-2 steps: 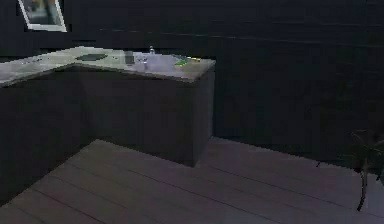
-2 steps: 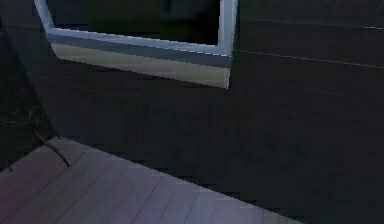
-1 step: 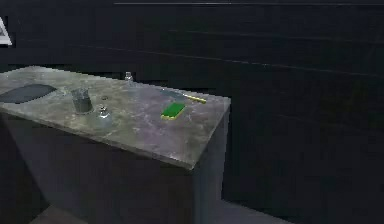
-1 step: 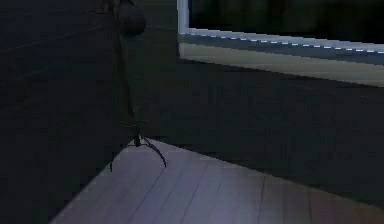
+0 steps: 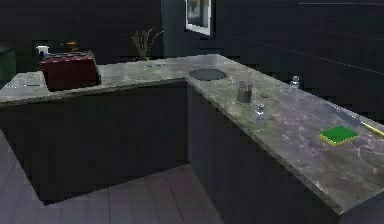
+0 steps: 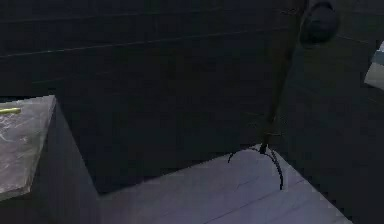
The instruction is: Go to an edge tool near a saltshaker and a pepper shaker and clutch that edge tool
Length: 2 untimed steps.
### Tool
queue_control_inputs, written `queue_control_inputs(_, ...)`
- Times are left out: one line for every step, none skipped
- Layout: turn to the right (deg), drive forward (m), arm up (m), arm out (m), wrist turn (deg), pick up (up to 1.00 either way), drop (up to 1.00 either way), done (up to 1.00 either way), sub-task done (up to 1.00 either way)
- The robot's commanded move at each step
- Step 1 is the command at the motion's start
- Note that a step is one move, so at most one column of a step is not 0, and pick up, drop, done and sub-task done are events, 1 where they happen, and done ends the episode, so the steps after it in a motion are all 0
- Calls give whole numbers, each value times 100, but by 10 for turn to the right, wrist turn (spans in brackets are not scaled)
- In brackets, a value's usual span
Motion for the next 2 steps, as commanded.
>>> queue_control_inputs(-150,0,0,0,0,0,0,0,0)
queue_control_inputs(0,30,0,0,0,0,0,0,0)
